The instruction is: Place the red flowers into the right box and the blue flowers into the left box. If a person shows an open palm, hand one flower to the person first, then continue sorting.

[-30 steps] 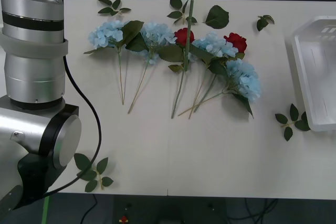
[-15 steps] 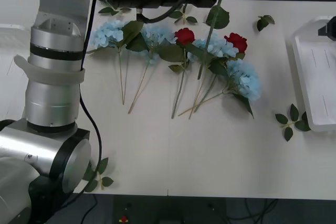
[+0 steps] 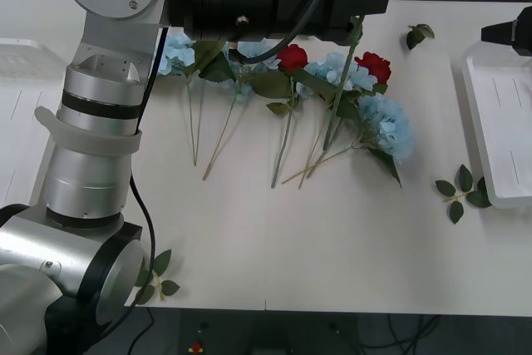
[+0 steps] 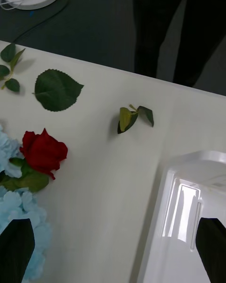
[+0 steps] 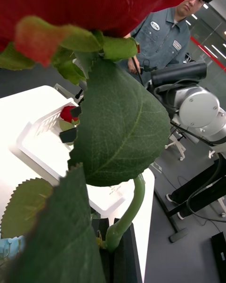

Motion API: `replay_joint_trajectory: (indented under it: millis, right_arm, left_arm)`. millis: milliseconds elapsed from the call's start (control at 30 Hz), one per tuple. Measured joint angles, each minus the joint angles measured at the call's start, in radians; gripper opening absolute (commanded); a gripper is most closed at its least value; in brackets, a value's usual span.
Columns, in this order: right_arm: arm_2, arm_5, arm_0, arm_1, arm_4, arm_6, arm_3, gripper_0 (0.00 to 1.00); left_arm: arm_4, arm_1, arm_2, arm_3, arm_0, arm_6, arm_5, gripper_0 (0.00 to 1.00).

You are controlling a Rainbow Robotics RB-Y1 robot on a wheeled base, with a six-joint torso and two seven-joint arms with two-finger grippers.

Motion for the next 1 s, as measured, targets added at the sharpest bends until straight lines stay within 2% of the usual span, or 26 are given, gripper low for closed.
replay_joint_trajectory:
  millis: [200,333,433,667,800,1000]
  right_arm:
    - [-0.186,0.151,0.096,0.001,-0.174,0.136,-0.07,1.0]
    - [-0.328,0.227,0.178,0.003,-0.427,0.305,-0.095,1.0]
    - [-0.384,0.244,0.236,0.003,-0.614,0.427,-0.099,1.0]
    - [-0.393,0.244,0.338,0.025,-0.902,0.769,-0.157,1.0]
    - [-0.373,0.244,0.362,0.061,-0.995,0.79,-0.202,1.0]
    - [-0.262,0.234,0.362,0.118,-1.093,0.794,-0.205,1.0]
  left_arm:
    - [0.001,0.0,0.0,0.0,0.0,0.0,0.0,0.0]
    - [0.001,0.0,0.0,0.0,0.0,0.0,-0.001,0.0]
    - [0.001,0.0,0.0,0.0,0.0,0.0,-0.001,0.0]
    - [0.001,0.0,0.0,0.0,0.0,0.0,-0.001,0.0]
    - [0.002,0.0,0.0,0.0,0.0,0.0,-0.001,0.0]
    - [0.002,0.0,0.0,0.0,0.0,0.0,-0.001,0.0]
